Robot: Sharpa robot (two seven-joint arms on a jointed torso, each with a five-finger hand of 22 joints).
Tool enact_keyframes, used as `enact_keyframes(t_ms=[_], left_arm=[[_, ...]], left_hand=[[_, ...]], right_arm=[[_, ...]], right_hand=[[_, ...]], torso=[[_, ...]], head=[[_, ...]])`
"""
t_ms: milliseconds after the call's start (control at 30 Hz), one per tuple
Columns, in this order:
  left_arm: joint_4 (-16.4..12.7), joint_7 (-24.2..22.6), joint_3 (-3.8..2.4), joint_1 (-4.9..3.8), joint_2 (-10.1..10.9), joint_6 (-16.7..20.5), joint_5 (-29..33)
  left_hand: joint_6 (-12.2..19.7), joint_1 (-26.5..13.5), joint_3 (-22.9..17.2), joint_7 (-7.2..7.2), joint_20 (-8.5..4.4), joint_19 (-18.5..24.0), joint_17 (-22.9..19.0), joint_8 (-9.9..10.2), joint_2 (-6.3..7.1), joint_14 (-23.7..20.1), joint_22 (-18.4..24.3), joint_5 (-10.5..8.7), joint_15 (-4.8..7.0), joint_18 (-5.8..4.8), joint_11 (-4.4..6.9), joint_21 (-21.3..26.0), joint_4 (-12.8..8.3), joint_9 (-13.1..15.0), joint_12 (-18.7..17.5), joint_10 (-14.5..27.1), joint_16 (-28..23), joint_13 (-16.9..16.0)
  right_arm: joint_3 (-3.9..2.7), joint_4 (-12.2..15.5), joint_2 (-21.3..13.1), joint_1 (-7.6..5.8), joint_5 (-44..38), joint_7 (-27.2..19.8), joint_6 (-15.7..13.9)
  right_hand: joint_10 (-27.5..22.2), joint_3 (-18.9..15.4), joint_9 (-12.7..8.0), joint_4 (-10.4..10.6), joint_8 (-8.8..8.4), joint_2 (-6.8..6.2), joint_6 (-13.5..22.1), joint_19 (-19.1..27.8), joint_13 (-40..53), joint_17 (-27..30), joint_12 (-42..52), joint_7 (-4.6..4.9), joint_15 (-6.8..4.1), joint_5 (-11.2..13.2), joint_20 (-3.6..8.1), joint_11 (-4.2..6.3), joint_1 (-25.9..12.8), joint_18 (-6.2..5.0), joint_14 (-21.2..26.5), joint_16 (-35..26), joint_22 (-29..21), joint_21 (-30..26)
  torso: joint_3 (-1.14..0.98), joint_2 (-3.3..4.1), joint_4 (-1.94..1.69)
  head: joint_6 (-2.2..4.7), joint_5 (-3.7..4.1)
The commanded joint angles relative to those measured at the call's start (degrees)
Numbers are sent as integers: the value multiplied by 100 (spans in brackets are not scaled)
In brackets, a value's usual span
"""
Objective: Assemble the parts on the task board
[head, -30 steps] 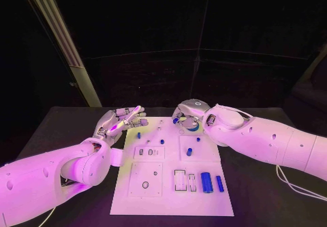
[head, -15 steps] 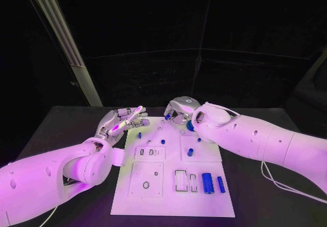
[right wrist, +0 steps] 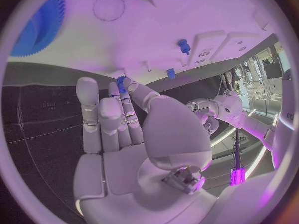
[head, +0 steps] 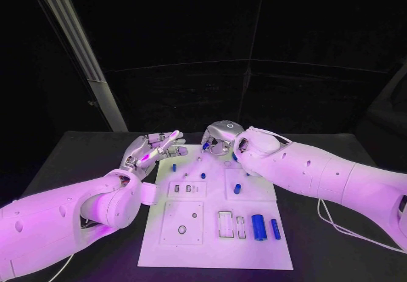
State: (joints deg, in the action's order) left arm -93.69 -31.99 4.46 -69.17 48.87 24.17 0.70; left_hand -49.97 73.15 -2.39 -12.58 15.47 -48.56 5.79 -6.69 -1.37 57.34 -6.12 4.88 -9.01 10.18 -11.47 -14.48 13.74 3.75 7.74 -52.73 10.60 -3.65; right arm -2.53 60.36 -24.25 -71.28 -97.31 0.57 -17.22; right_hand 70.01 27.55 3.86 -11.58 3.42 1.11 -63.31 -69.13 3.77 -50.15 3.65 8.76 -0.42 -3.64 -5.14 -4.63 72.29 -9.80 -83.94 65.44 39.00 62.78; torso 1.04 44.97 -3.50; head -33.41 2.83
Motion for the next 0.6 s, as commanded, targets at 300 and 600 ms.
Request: enact_keyframes(t_ms=[300, 600], left_arm=[[13, -3, -4, -15, -29, -83, -37], [22, -5, -4, -32, -34, -77, -37]], left_hand=[[-5, 35, 1, -209, -16, -37, -9, 20, -23, 28, 5, -3, -3, 32, -25, 35, -28, -7, -26, -5, -30, 8], [-2, 35, 4, -209, -15, -38, -12, 26, -27, 26, 10, -4, -4, 31, -26, 40, -30, -8, -33, -2, -37, 8]], right_arm=[[-5, -45, 81, -15, -78, -44, 267], [-5, -2, 84, -15, -82, -73, 253]], right_hand=[[-41, 31, 9, 56, 36, -73, 25, 24, -7, -31, -9, 24, 4, 13, -28, -14, -51, 81, -77, 54, 21, 45], [-42, 31, 10, 60, 36, -76, 26, 25, -7, -37, -9, 23, 4, 11, -28, -14, -53, 81, -77, 58, 22, 47]], torso=[[1, 14, 5], [4, 21, 3]], head=[[-32, -13], [-34, -23]])
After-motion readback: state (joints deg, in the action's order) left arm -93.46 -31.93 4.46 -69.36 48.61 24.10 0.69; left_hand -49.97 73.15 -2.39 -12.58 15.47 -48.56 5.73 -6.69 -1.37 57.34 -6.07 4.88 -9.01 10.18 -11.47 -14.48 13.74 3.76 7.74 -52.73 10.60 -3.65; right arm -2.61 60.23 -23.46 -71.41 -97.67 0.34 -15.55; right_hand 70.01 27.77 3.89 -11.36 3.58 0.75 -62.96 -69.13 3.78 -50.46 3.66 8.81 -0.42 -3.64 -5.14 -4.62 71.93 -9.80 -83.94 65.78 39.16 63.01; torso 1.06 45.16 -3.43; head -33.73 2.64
